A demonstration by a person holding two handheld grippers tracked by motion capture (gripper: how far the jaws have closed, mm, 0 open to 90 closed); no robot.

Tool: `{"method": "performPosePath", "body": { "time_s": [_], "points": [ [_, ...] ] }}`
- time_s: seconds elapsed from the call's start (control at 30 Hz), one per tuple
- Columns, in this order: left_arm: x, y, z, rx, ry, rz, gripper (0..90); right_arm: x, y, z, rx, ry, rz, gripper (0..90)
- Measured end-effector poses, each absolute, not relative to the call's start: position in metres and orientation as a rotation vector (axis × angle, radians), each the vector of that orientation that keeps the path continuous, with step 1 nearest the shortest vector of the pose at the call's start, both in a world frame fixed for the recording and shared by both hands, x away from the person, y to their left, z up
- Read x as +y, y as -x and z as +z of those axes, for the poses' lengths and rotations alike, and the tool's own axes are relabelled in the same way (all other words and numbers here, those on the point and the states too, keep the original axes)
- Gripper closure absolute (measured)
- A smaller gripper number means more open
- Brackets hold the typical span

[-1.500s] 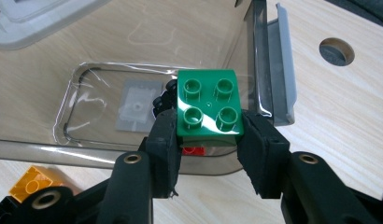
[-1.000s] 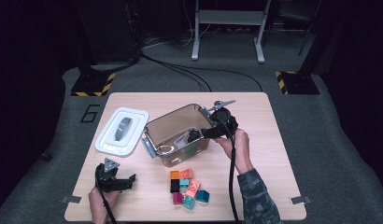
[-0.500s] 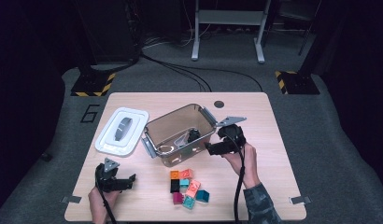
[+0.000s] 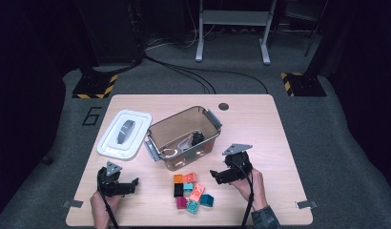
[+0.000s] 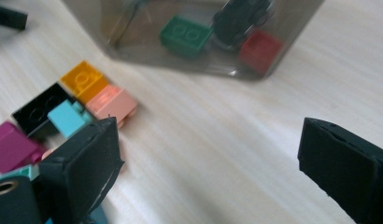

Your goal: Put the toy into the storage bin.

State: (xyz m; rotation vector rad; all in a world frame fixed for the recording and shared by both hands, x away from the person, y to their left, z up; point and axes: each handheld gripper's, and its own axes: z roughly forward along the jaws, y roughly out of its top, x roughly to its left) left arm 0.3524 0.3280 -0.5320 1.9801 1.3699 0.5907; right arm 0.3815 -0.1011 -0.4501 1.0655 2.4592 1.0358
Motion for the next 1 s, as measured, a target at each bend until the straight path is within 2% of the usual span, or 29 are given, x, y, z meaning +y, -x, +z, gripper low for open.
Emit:
{"method": "performPosePath", "body": {
  "time_s": [0.47,0.6,1.0],
  "points": [
    [0.328,-0.352,-0.532,1.369,-1.981,0.592,1.3,-0.091,-0.351,-0.482,2.64,-0.917,1.036,4.3],
    [0.328,-0.352,-0.532,1.369,-1.981,0.591,1.3,-0.086,-0.342,-0.487,2.691,-0.837,1.03,13.2],
    [0.328,-0.352,-0.532,1.369,-1.981,0.592,1.3,-0.074,-0.328,-0.491,2.807,-0.699,1.045,28.8]
  ]
}}
